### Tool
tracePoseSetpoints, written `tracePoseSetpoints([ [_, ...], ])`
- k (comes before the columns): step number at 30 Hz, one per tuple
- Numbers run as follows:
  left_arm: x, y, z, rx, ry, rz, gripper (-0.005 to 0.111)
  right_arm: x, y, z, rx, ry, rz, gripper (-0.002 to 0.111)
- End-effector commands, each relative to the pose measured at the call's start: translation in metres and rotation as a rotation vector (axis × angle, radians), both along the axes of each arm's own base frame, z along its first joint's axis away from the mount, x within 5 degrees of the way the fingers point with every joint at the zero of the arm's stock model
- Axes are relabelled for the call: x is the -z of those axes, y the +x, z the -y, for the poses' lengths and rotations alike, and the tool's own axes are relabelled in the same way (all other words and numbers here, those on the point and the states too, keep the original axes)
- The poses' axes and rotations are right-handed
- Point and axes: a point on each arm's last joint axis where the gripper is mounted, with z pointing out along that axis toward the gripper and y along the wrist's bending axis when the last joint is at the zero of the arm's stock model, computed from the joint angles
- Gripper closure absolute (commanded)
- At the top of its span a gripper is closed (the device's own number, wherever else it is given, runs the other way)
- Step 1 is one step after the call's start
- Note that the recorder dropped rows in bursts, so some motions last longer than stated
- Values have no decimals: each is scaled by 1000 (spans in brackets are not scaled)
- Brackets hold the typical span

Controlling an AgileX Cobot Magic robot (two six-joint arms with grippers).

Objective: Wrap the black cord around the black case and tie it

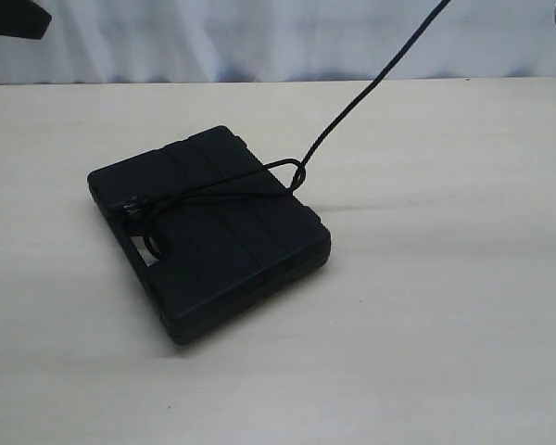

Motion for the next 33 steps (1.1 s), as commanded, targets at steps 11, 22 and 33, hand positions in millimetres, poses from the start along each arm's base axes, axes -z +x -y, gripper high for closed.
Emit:
tracePoseSetpoints([
  [11,-1,-2,-1,-8,-10,-2,54,-22,-45,75,163,-48,16,33],
  [22,0,-8,4,12,-66,-81,64,-10,-85,105,130,-375,-264,79],
  [33,6,-24,7,-12,-123,-304,107,3,-105,105,80,-397,-502,104],
])
